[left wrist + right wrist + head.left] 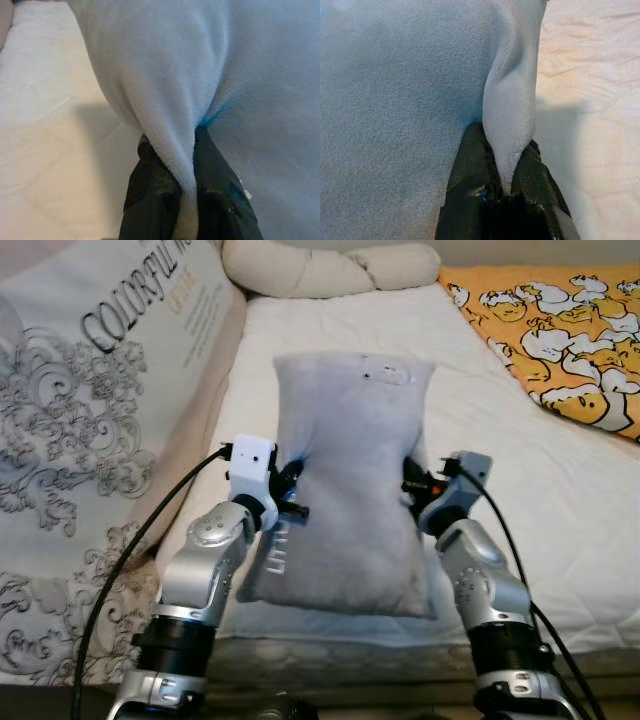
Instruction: Clean up the room
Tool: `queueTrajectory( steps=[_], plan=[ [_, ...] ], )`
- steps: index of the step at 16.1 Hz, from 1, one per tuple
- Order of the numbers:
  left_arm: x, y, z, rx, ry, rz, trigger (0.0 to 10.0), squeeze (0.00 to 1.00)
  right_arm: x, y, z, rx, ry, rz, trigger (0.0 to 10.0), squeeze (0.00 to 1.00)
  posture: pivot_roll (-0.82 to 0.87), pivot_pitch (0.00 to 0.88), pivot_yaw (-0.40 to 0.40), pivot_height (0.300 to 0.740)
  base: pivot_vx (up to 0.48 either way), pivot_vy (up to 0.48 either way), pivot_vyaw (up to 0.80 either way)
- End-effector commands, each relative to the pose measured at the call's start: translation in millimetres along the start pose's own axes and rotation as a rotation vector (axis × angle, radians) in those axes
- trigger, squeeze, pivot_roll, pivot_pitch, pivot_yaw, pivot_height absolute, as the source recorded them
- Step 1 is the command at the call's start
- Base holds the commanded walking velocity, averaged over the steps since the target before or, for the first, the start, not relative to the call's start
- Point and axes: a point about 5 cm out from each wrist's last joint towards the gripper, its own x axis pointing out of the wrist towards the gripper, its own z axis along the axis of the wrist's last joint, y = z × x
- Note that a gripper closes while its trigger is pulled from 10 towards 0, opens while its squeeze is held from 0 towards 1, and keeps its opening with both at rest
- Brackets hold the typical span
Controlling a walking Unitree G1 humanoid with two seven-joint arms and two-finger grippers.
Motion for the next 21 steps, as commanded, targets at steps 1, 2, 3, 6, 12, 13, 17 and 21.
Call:
queueTrajectory(
  steps=[1, 2, 3, 6, 12, 13, 17, 21],
  plan=[
    [2.2, 1.2, 11.0, 0.021, -0.047, 0.017, 10.0, 0.0, -2.3, -4.5, 5.3, -0.018, -0.02, -0.022, 10.0, 0.0, 0.01, 0.0, 0.074, 0.74, 0.0, 0.386, 0.0],
    [2.5, 1.3, 11.0, 0.021, -0.047, 0.017, 10.0, 0.0, -2.2, -4.7, 5.2, -0.023, -0.017, -0.024, 10.0, 0.0, 0.01, 0.0, 0.074, 0.74, 0.0, 0.382, 0.0],
    [2.7, 1.5, 11.0, 0.021, -0.047, 0.018, 10.0, 0.0, -2.1, -4.7, 5.4, -0.021, -0.015, -0.028, 10.0, 0.0, 0.01, 0.0, 0.073, 0.74, 0.0, 0.386, 0.0],
    [2.7, 2.5, 11.1, 0.031, -0.047, 0.029, 10.0, 0.0, -1.2, -7.3, 4.9, -0.009, -0.007, -0.058, 10.0, 0.0, 0.01, 0.0, 0.072, 0.74, 0.0, 0.255, 0.0],
    [4.6, 1.0, 15.5, 0.036, -0.084, 0.02, 10.0, 0.0, -1.0, -8.4, 3.9, 0.006, 0.011, -0.071, 10.0, 0.0, 0.01, 0.0, 0.076, 0.74, 0.0, 0.0, 0.0],
    [5.2, 1.3, 16.3, 0.041, -0.088, 0.023, 10.0, 0.0, -1.1, -8.4, 4.4, 0.005, 0.008, -0.07, 10.0, 0.0, 0.01, 0.0, 0.078, 0.74, 0.0, 0.0, 0.0],
    [6.4, 4.6, 16.9, 0.039, -0.094, 0.046, 10.0, 0.0, -0.7, -9.4, 3.1, -0.003, 0.027, -0.065, 10.0, 0.0, 0.01, 0.0, 0.078, 0.74, 0.191, 0.0, 0.0],
    [6.1, 6.6, 16.8, 0.034, -0.097, 0.059, 10.0, 0.0, -0.8, -10.3, 2.4, -0.021, 0.029, -0.066, 10.0, 0.0, 0.0, 0.0, 0.078, 0.74, 0.266, 0.0, 0.0]
  ],
)
